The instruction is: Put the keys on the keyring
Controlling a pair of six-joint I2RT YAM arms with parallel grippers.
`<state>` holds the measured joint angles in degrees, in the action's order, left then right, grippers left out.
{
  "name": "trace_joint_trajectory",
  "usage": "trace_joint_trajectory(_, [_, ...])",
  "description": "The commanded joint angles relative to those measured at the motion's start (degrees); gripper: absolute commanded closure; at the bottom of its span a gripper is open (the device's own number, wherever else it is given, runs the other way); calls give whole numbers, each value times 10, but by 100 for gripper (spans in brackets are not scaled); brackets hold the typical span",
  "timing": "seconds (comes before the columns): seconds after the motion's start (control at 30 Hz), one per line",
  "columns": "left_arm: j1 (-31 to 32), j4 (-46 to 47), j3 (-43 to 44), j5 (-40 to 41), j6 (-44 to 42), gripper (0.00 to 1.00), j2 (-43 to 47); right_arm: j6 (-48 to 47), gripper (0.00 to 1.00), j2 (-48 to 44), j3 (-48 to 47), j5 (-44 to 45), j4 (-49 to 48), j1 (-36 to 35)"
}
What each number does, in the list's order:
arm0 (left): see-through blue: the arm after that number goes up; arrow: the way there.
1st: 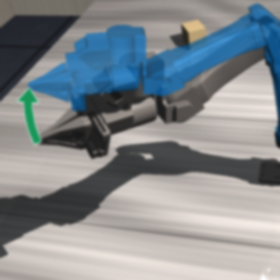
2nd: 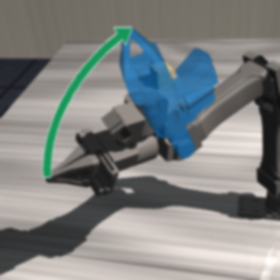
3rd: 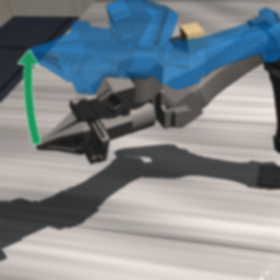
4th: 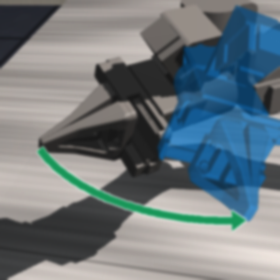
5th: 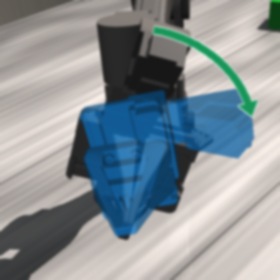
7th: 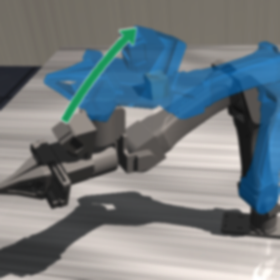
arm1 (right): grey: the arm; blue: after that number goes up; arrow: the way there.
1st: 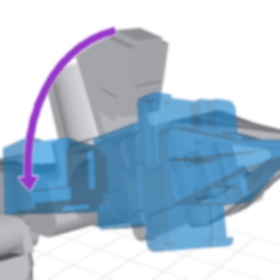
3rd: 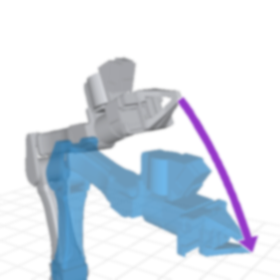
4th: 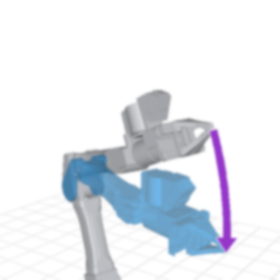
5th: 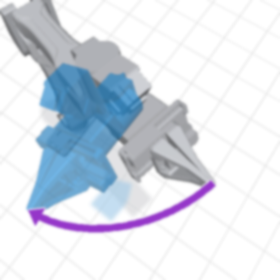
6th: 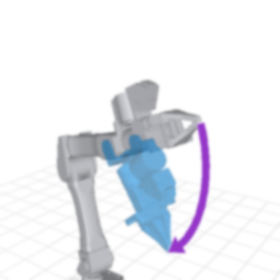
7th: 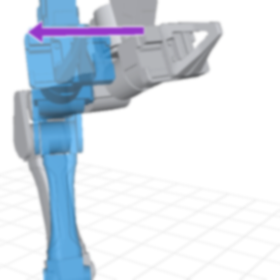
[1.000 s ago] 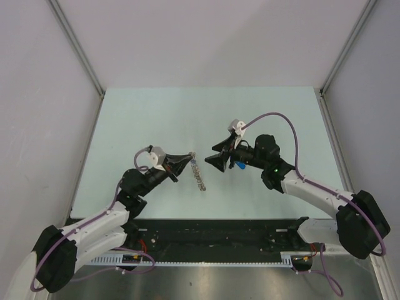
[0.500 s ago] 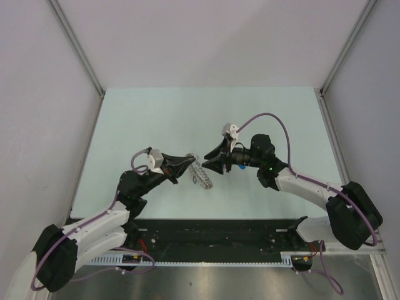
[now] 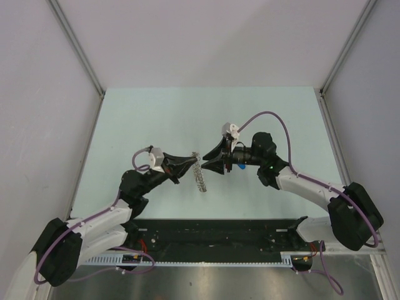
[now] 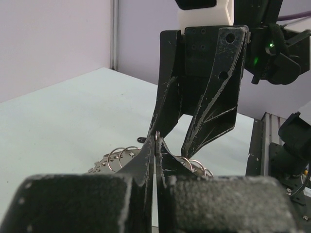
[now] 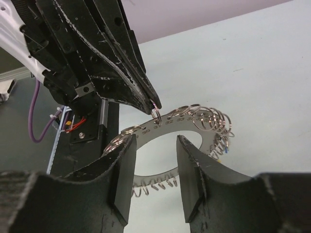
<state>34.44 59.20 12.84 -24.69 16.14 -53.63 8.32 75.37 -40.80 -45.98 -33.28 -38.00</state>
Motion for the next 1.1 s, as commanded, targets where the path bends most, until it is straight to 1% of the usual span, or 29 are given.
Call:
trace_joint_trajectory(0.0, [0, 89, 1, -19, 30, 100, -3, -8, 58, -18, -24, -22, -11, 7])
trace_joint_trajectory(0.13, [-1, 101, -5, -23, 33, 100, -2, 8, 62, -15, -28, -46, -27, 20])
trace_joint_trajectory(0.37, [-1, 106, 8, -47, 41, 100, -17, 17, 61, -6, -44, -89, -39, 19])
trace_joint_trajectory(0.7, [1, 136, 15, -60, 69, 100, -25, 12, 62, -1, -52, -109, -33, 15])
trace_joint_trajectory(0.93, [0, 136, 17, -65, 73, 100, -25, 11, 75, 9, -58, -123, -34, 10])
trace_joint_trajectory(1.07, [0, 133, 19, -68, 74, 100, -22, 8, 85, 9, -59, -123, -29, 6])
